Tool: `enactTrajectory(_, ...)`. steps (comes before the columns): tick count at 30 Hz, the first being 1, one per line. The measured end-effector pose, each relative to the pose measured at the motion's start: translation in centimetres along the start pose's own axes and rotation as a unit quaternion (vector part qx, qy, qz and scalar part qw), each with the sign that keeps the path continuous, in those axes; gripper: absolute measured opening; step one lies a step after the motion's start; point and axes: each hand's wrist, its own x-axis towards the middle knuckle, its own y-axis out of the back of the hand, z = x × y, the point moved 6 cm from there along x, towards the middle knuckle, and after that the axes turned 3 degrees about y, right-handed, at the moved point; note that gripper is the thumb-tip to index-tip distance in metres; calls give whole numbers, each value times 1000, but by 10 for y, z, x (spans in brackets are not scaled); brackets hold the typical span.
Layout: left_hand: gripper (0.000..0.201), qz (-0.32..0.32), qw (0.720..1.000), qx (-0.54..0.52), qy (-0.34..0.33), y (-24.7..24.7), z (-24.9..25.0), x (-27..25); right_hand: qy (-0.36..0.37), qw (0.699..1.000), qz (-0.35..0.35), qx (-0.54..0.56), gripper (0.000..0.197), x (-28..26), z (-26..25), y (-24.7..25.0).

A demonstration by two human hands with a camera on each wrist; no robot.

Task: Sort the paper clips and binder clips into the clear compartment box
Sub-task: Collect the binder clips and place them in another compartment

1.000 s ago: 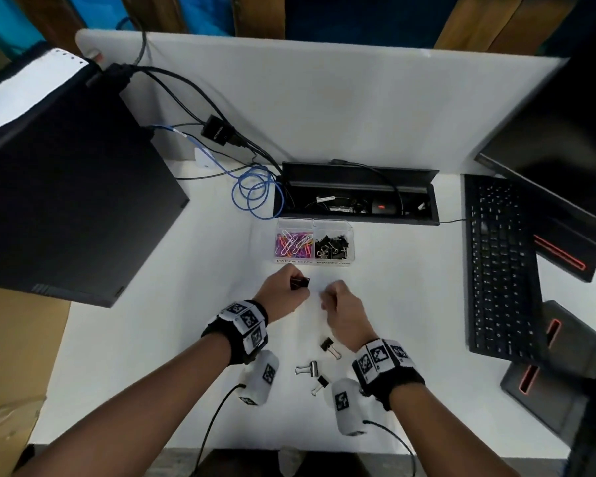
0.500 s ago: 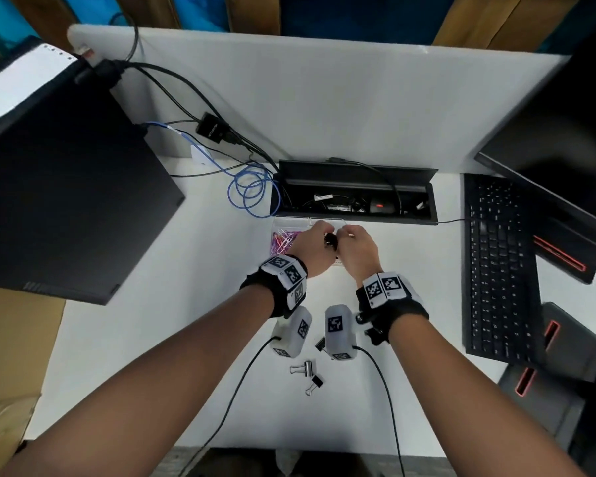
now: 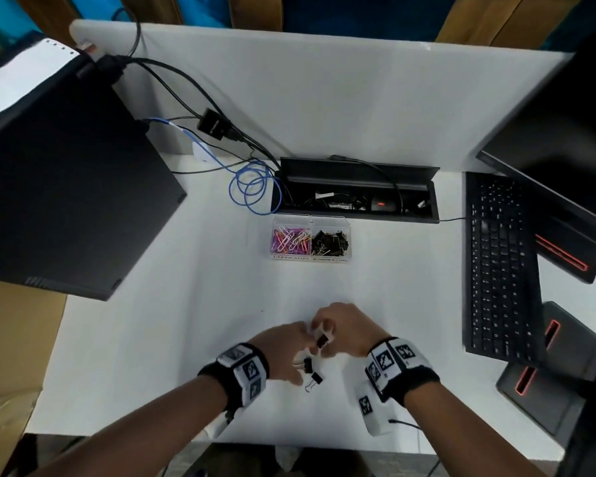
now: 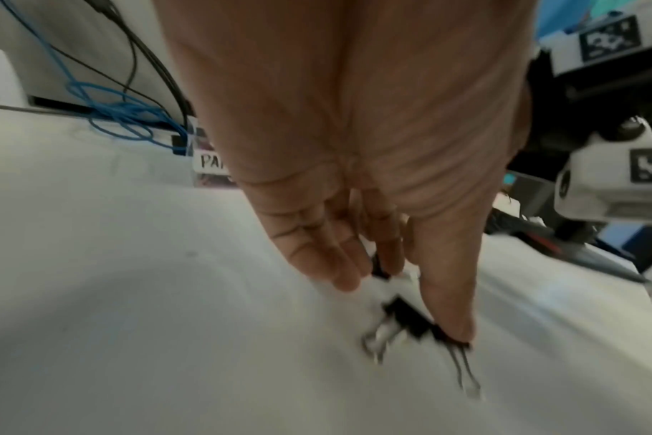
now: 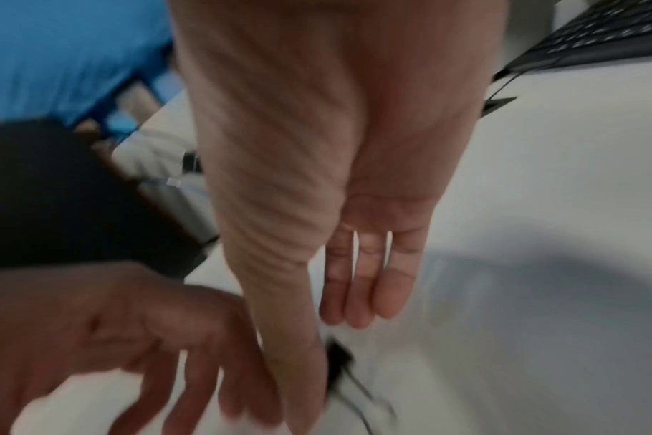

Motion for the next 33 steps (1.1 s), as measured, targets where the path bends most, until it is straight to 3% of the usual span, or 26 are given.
enactTrajectory(2, 54, 4, 999, 28, -29, -18, -1, 1, 25, 998, 9, -61, 30, 1, 3, -13)
enactTrajectory(4, 33, 33, 996, 68, -49, -27, 0, 1, 31, 997, 29, -70, 18, 2, 5, -18)
enactTrajectory(6, 15, 70, 992, 86, -59, -31, -4, 1, 14, 998, 34, -54, 19, 1, 8, -19)
enactTrajectory(9, 18, 101, 988, 90, -74, -34, -11, 4, 2, 998, 41, -39, 12, -2, 9, -16)
enactTrajectory(12, 15, 139, 986, 58, -71, -21, -10, -5, 0, 997, 64, -42, 13, -6, 7, -14)
enactTrajectory(16, 23, 148, 988, -16, -43, -18, -12, -9, -21, 993, 99, -55, 34, -11, 11, -17)
enactTrajectory(20, 21, 147, 983, -109, -15, -23, -12, -8, -30, 992, 116, -43, 22, -14, 11, -19)
enactTrajectory(24, 22, 154, 972, -175, 33, -28, -8, -6, -60, 989, 133, 37, 18, -17, 19, -17)
enactTrajectory(25, 19, 142, 975, -166, 29, -31, -4, -6, -62, 986, 140, 59, 19, -17, 21, -17)
enactTrajectory(29, 43, 49, 998, 24, -28, -49, 5, -1, -75, 973, 178, 124, 15, -17, 25, -12)
enactTrajectory(33, 30, 71, 993, 83, -54, -49, 7, 4, -98, 956, 211, 178, 11, -16, 28, -4)
